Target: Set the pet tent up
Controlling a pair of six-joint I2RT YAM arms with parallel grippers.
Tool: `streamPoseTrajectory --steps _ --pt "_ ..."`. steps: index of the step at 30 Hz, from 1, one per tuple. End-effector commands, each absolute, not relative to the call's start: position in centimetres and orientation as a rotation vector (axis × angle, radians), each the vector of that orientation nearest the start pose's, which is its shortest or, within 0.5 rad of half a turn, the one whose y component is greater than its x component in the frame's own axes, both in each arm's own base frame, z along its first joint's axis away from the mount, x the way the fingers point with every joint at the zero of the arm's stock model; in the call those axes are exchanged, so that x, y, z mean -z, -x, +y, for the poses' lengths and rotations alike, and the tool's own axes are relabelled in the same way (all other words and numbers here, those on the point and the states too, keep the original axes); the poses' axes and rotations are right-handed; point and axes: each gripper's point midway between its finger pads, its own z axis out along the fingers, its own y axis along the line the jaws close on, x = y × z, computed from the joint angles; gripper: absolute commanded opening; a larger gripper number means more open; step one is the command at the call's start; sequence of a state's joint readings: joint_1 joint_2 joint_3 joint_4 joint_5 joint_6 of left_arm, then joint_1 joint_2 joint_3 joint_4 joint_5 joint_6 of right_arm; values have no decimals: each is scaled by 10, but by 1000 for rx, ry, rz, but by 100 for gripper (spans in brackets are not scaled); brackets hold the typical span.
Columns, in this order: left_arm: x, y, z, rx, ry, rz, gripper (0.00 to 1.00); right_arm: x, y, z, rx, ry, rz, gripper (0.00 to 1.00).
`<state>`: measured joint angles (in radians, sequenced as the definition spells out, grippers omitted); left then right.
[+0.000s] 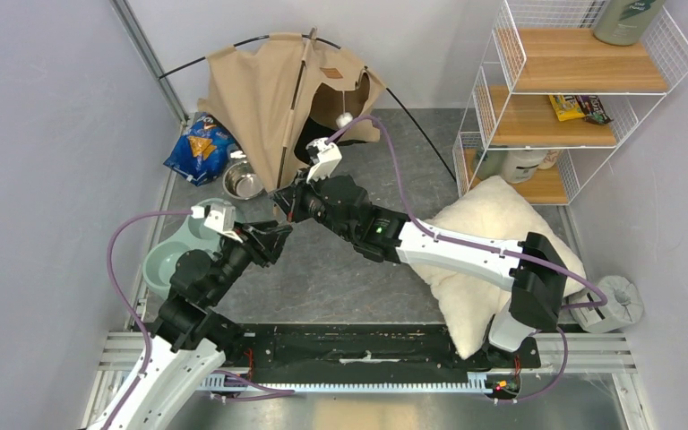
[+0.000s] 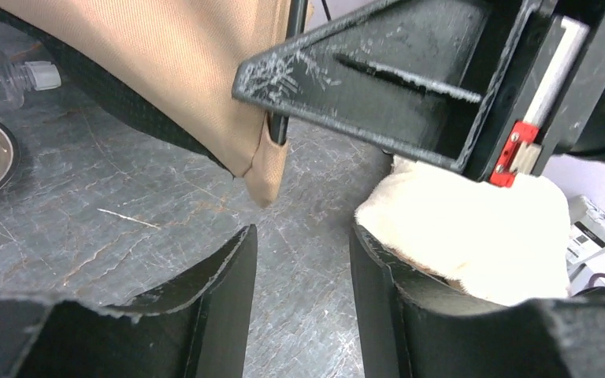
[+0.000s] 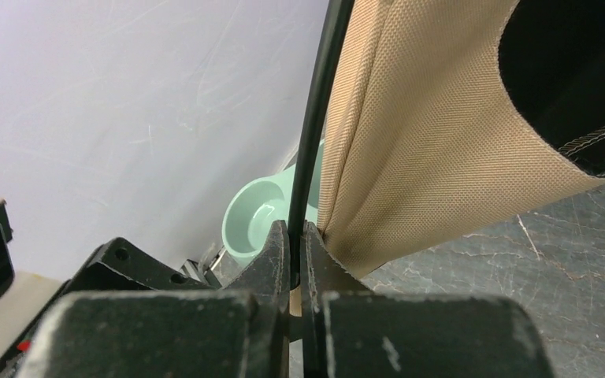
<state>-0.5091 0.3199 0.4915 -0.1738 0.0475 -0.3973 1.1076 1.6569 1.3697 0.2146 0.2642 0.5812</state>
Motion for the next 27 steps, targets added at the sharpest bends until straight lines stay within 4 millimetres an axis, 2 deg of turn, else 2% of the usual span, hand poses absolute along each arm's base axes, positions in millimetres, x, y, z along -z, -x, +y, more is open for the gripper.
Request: streamPoseTrajectory --steps 1,7,14,19,27 --pt "-260 -203 -144 752 -144 1576 54 -369 -271 460 -1089 131 1651 0" --pt "-260 -211 -142 734 -133 1517 54 -389 -269 453 -1123 71 1657 0" --pt "-282 -233 -133 665 -72 1295 49 -400 -267 450 -1149 13 1686 0" --pt "-299 -240 -135 593 -152 1165 35 -403 -267 453 -1167 3 1686 0" --pt "-308 -250 -152 536 -286 1106 36 -404 -267 456 -1181 6 1687 0"
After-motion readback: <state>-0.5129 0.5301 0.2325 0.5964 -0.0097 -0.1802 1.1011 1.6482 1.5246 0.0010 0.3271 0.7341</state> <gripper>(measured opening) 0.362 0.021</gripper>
